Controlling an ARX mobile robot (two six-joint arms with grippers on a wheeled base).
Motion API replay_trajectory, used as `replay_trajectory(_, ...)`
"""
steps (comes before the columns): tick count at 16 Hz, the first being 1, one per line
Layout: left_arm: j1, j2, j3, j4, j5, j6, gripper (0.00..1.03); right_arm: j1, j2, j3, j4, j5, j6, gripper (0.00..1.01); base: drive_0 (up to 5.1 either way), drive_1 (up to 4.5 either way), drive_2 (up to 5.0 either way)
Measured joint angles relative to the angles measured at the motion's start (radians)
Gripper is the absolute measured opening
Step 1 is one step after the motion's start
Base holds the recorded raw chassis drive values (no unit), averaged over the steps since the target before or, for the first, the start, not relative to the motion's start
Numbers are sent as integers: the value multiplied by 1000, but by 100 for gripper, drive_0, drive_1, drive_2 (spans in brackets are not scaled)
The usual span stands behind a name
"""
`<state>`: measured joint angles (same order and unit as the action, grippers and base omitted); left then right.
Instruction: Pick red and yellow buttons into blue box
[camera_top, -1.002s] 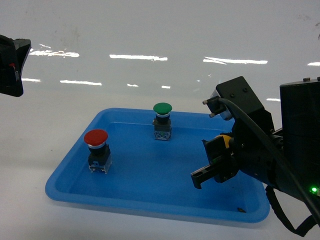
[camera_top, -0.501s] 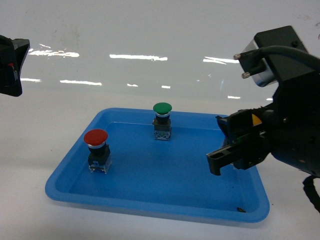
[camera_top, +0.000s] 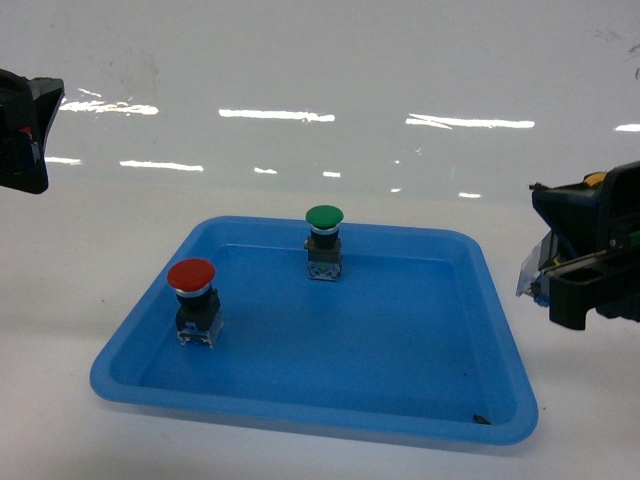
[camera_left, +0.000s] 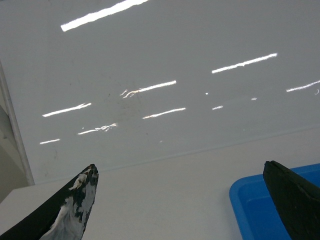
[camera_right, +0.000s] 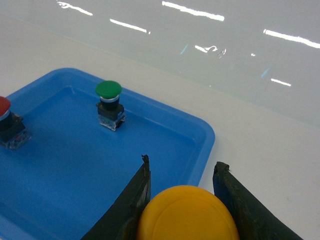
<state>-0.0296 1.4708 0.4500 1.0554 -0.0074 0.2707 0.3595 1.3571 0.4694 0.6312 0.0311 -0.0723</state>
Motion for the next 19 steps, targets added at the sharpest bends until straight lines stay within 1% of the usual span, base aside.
replay_trajectory(4, 0, 0, 0, 0, -1, 0, 98, -1, 8, -1, -6, -1, 1, 33, 0, 0, 0)
replay_trajectory(6, 0, 0, 0, 0, -1, 0, 98, -1, -23, -12, 2, 19, 2, 33, 0, 0, 0)
replay_trajectory(9, 0, 0, 0, 0, -1, 0, 98, -14, -153, -64, -62, 34, 5, 33, 0, 0, 0)
replay_trajectory(10, 0, 0, 0, 0, -1, 0, 98, -18, -193, -74, -110, 32, 4, 33, 0, 0, 0)
replay_trajectory(11, 0, 0, 0, 0, 0, 0, 98, -23, -228, -84, -122, 41, 5, 33, 0, 0, 0)
replay_trajectory(13, 0, 0, 0, 0, -3, 0, 98, -27, -253, -86, -122, 45, 4, 33, 0, 0, 0)
replay_trajectory(14, -8, 5, 1, -10, -8, 3, 98, -27, -252, -86, -126, 45, 4, 33, 0, 0, 0)
replay_trajectory(15, -18, 16, 5, -47, -10, 3, 98, -27, -251, -87, -127, 45, 4, 33, 0, 0, 0)
replay_trajectory(16, -34, 31, 5, -67, -10, 3, 98, -27, -251, -87, -126, 44, 4, 33, 0, 0, 0)
replay_trajectory(19, -95, 45, 3, -85, -41, 4, 98, -27, -251, -87, -126, 45, 4, 33, 0, 0, 0)
